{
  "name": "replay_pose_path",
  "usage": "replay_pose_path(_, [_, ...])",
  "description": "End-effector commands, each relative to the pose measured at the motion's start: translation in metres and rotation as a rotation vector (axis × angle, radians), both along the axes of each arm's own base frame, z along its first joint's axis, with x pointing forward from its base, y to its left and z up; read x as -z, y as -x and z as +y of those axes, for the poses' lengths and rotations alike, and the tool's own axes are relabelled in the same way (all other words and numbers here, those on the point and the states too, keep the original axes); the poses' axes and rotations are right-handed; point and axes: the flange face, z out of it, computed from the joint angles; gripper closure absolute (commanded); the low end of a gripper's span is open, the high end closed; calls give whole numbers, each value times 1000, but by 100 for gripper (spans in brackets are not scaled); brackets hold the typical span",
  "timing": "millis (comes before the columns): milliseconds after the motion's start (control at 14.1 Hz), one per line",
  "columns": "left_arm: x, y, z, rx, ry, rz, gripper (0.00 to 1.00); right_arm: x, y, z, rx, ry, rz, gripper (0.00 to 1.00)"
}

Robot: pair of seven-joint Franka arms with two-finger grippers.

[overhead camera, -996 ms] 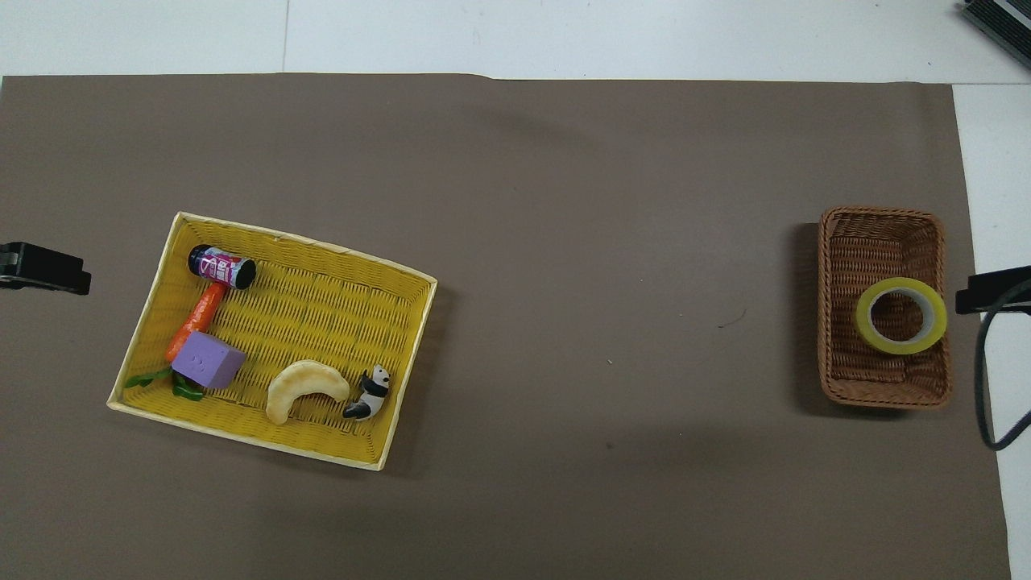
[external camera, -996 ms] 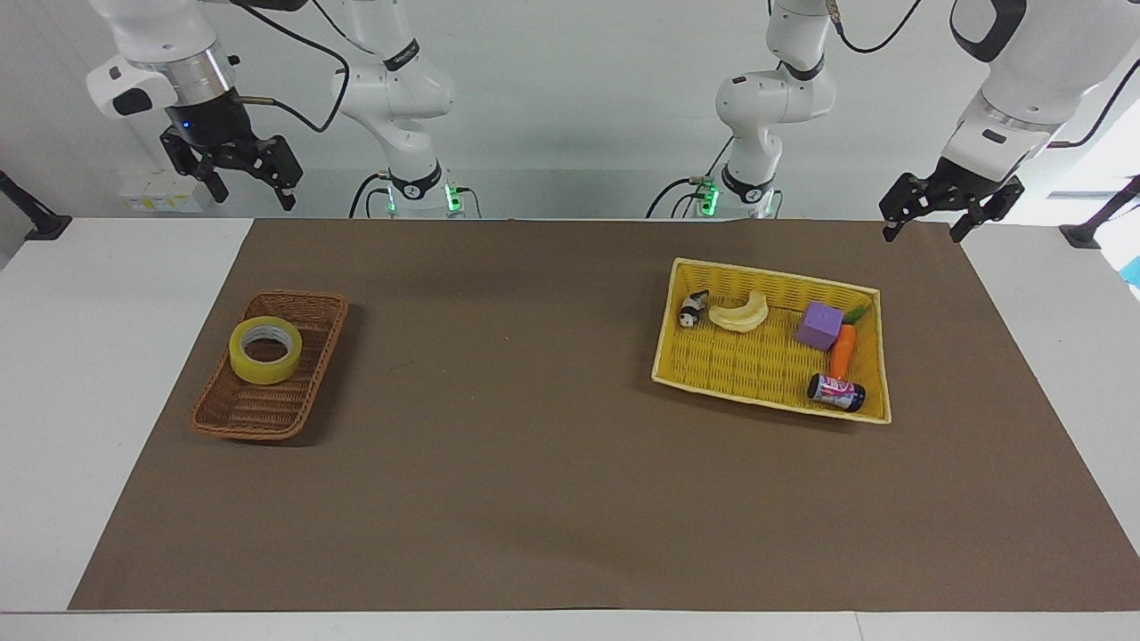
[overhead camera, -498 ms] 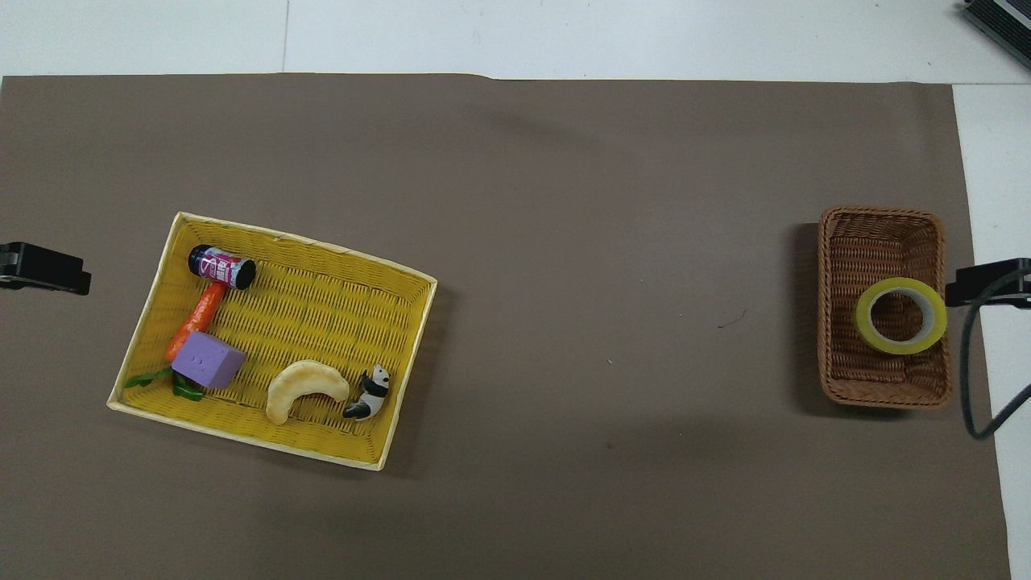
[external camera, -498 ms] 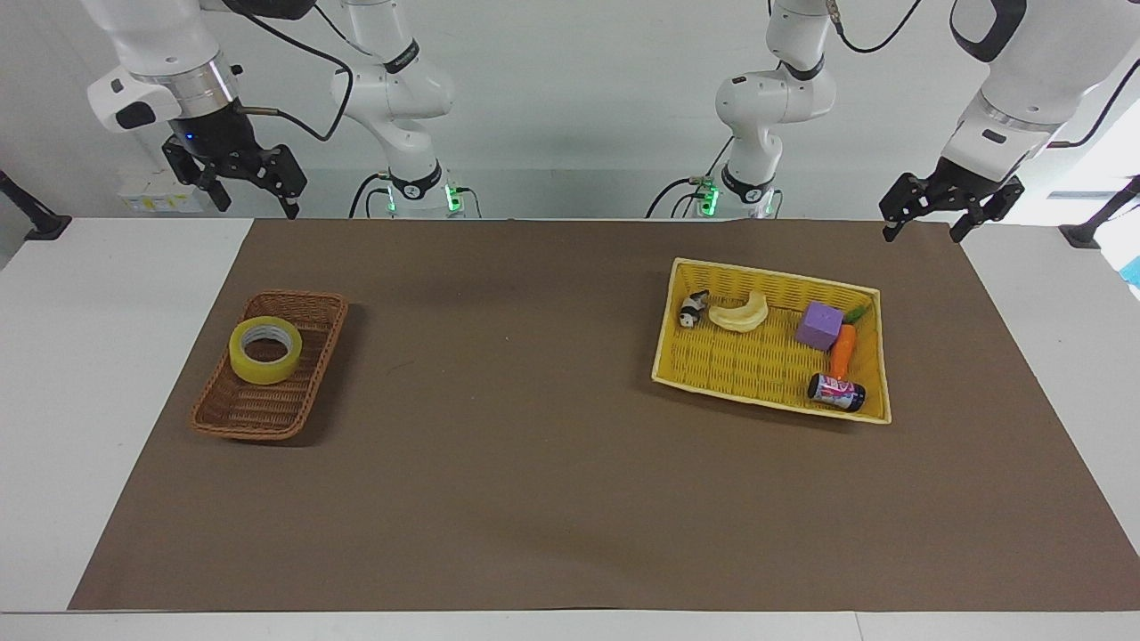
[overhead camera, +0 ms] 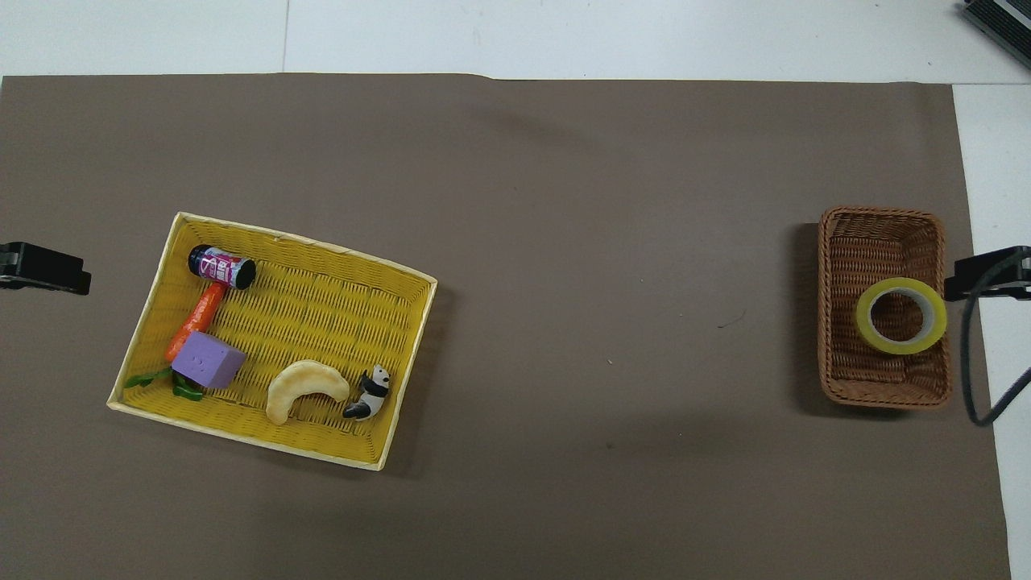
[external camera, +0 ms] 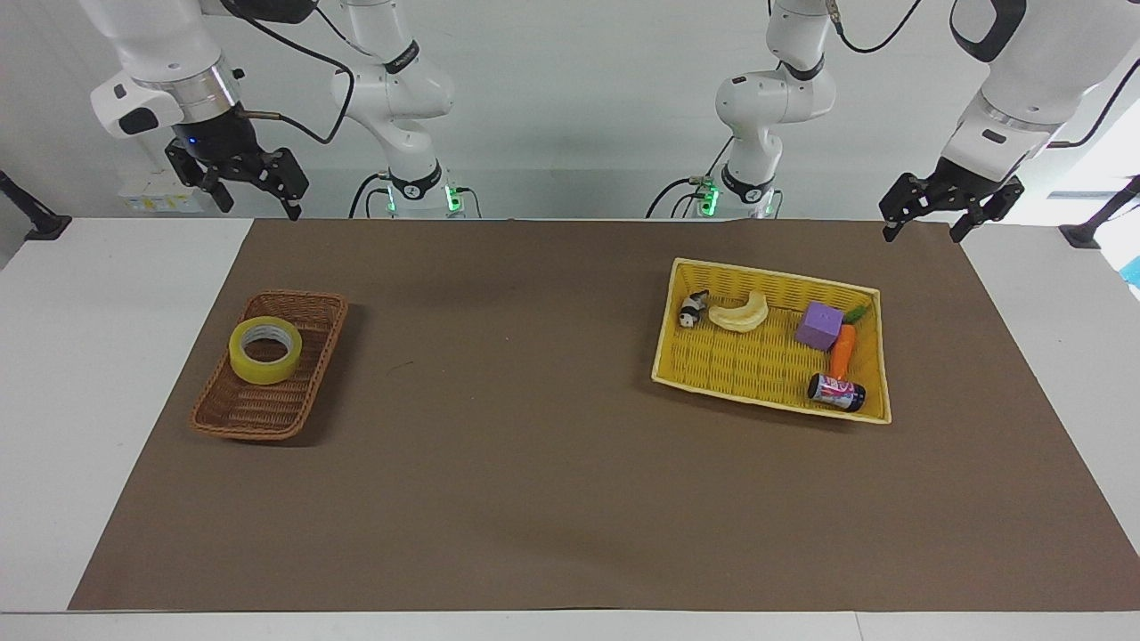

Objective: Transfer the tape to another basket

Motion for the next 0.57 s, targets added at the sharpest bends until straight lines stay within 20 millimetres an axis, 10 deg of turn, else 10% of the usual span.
replay_pose_path(0, [-6,1,2,-11,2,-5,0,2,1,-3,-4,12,-11,0])
replay_pose_path(498, [-6,1,2,-11,2,-5,0,13,22,24,-48,-69,15,0])
